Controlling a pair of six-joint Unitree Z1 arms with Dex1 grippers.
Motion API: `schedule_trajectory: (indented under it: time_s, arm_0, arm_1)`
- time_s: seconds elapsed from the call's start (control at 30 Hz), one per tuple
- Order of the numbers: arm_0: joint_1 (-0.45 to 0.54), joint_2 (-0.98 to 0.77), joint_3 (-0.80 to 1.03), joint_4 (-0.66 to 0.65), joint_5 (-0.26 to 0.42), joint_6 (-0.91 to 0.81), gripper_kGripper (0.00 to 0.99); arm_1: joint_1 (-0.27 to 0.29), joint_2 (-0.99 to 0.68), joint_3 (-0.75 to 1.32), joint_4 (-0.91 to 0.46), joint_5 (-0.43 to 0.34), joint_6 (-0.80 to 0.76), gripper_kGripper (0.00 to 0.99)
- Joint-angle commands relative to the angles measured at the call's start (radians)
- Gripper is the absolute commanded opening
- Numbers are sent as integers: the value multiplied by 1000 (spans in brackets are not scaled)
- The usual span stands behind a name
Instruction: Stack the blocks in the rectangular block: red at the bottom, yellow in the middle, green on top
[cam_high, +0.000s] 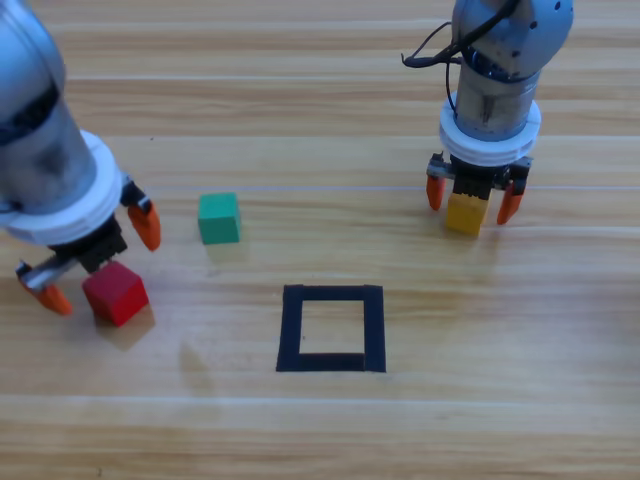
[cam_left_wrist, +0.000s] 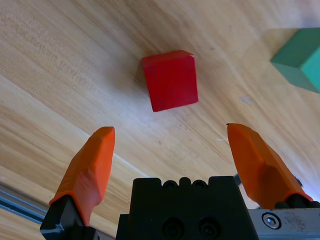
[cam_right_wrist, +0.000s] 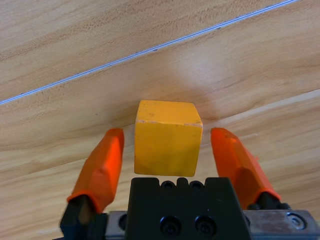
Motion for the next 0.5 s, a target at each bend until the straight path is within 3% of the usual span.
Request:
schedule_trajectory:
  time_s: [0.03,0.07,0.23,0.5]
  arm_0:
    - [16,123,-23,-16,6,-53,960]
    - [15,136,-32,-16,6,-57,962]
    - [24,156,-41,-24,4,-96,965]
    - [87,171,-39,-62,-22,-99,963]
  arm_1:
    - [-38,99,-25,11,39,-17,518]
    - [-39,102,-31,11,39,-21,443]
    - [-39,91,-35,11,41,-94,284]
    - [-41,-33,41,11,26,-310,282]
